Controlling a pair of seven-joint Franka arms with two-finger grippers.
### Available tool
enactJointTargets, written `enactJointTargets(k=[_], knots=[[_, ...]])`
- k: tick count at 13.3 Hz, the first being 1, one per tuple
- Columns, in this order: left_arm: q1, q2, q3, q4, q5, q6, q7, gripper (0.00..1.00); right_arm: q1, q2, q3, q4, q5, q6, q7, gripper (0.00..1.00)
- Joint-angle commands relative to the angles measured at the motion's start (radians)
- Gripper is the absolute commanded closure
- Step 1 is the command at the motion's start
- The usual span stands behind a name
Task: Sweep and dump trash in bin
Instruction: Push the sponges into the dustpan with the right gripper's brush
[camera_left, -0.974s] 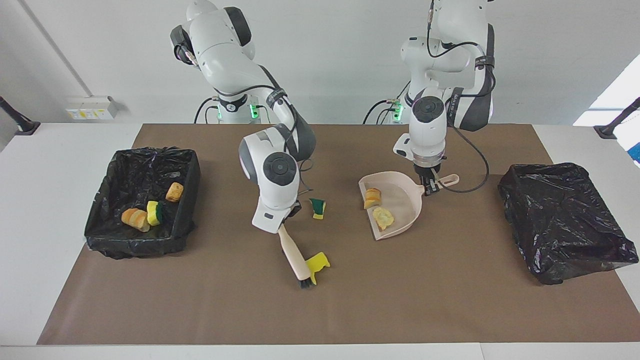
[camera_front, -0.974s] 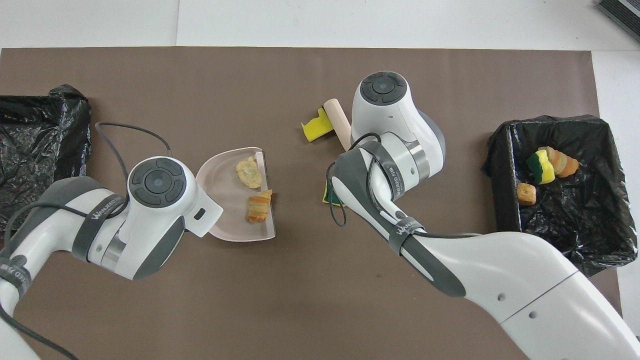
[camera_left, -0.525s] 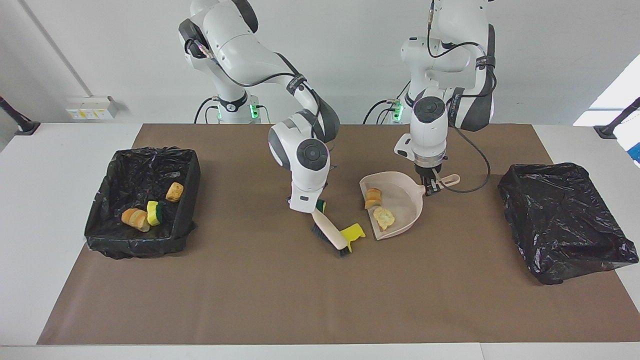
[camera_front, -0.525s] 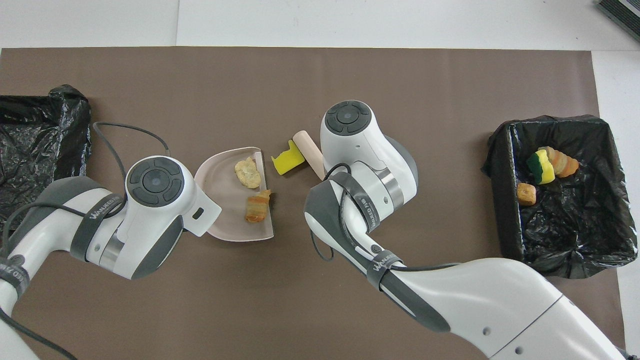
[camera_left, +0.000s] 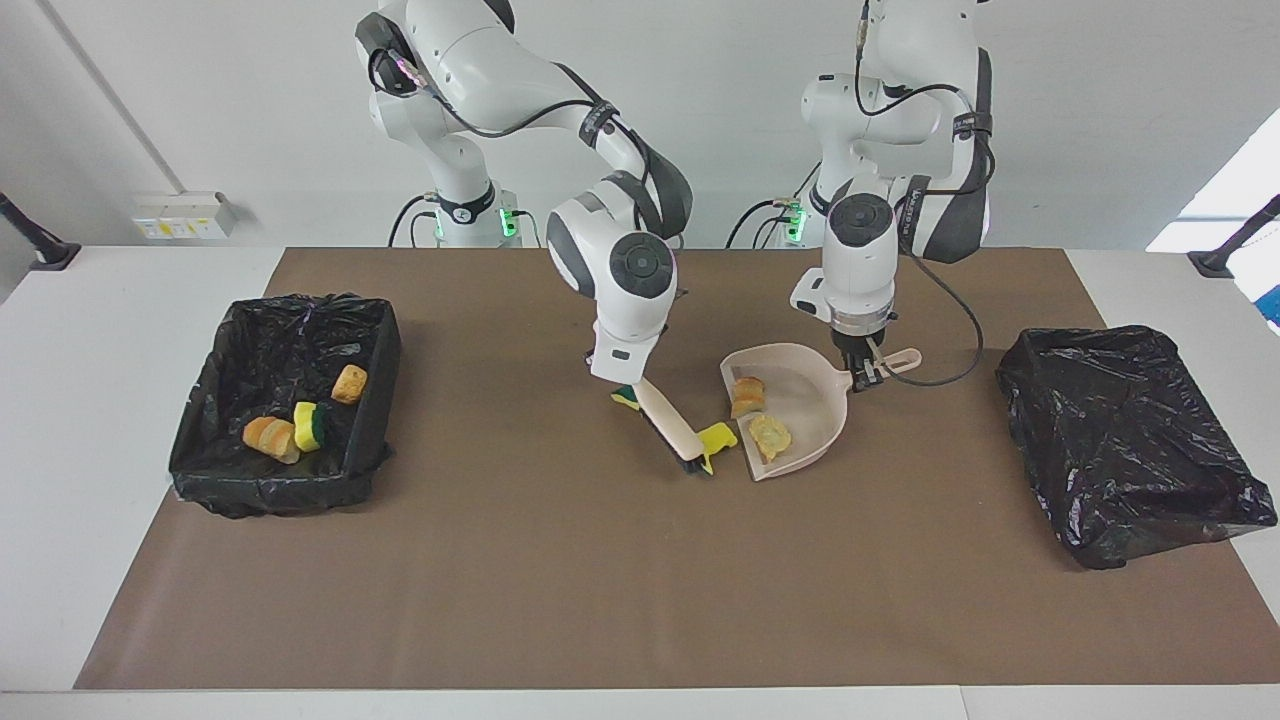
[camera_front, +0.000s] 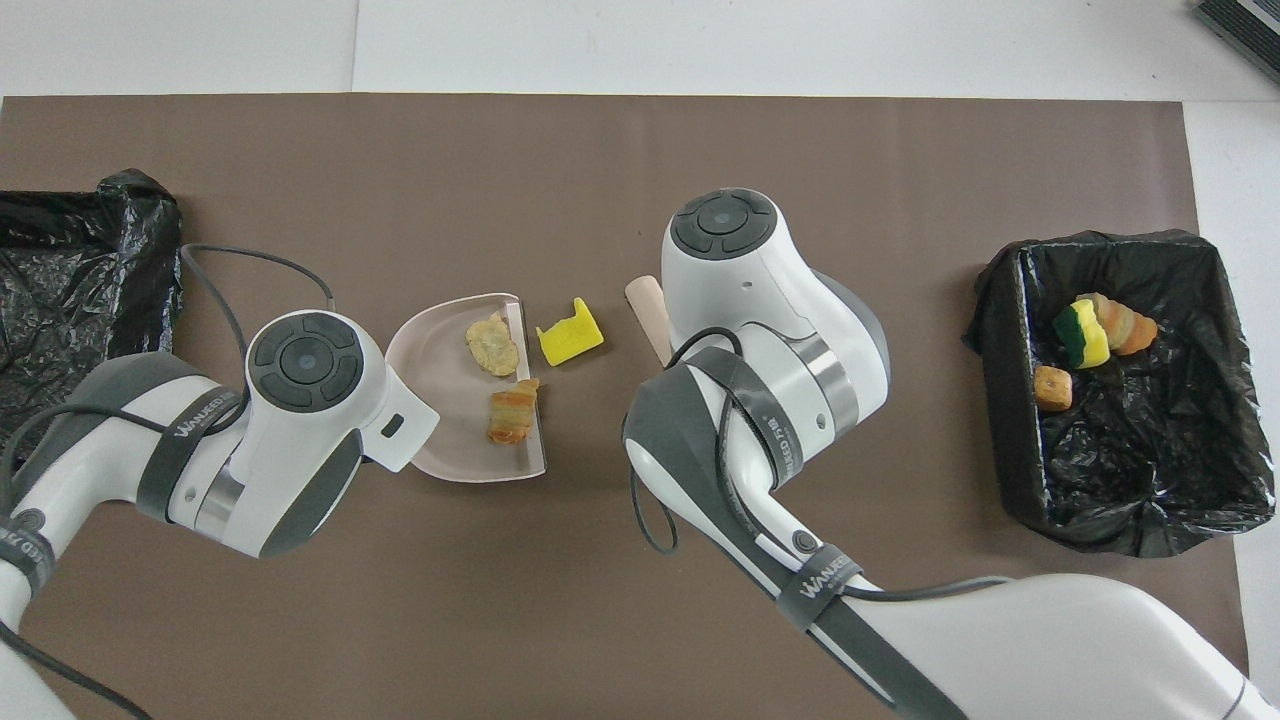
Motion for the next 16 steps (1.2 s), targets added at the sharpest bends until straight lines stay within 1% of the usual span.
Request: enactJointTargets(k=[1, 2, 3, 4, 5, 6, 7, 9, 11, 12, 14, 16], knots=[[0.013, -0.037, -0.006, -0.04, -0.002, 0.024, -0.007, 1.0, -0.023, -0.081, 0.009, -0.133, 0.03, 0.003, 0.151, 1.0], [0.013, -0.037, -0.006, -0.042, -0.002, 0.024, -0.007, 1.0, -0.048, -0.104, 0.01, -0.184, 0.035, 0.007, 0.2, 1.0], [0.013, -0.037, -0.006, -0.042, -0.002, 0.024, -0.007, 1.0, -0.052, -0.129, 0.01, -0.234, 0.079, 0.026, 0.238, 1.0], [0.013, -0.037, -0.006, -0.042, -0.002, 0.024, -0.007, 1.0, -0.055, -0.169, 0.01, -0.321, 0.128, 0.094, 0.286, 1.0], [0.013, -0.037, -0.006, -0.042, -0.002, 0.024, -0.007, 1.0, -0.052, -0.222, 0.01, -0.432, 0.153, 0.207, 0.317, 1.0], [0.013, -0.037, -0.006, -0.042, -0.002, 0.024, -0.007, 1.0, -0.048, -0.258, 0.01, -0.521, 0.186, 0.321, 0.34, 1.0], [0.013, -0.037, -0.006, -0.042, -0.002, 0.024, -0.007, 1.0, -0.042, -0.26, 0.01, -0.552, 0.225, 0.371, 0.354, 1.0], [0.013, -0.037, -0.006, -0.042, -0.002, 0.024, -0.007, 1.0, -0.031, -0.238, 0.01, -0.534, 0.243, 0.386, 0.371, 1.0], [0.013, -0.037, -0.006, -0.042, -0.002, 0.024, -0.006, 1.0, -0.022, -0.211, 0.012, -0.482, 0.251, 0.38, 0.371, 1.0], [0.013, -0.037, -0.006, -0.042, -0.002, 0.024, -0.006, 1.0, 0.0, -0.195, 0.01, -0.447, 0.281, 0.383, 0.371, 1.0], [0.013, -0.037, -0.006, -0.042, -0.002, 0.024, -0.006, 1.0, 0.024, -0.123, 0.012, -0.355, 0.294, 0.386, 0.371, 1.0], [0.013, -0.037, -0.006, -0.042, -0.002, 0.024, -0.006, 1.0, 0.07, -0.041, 0.01, -0.257, 0.292, 0.389, 0.371, 1.0]])
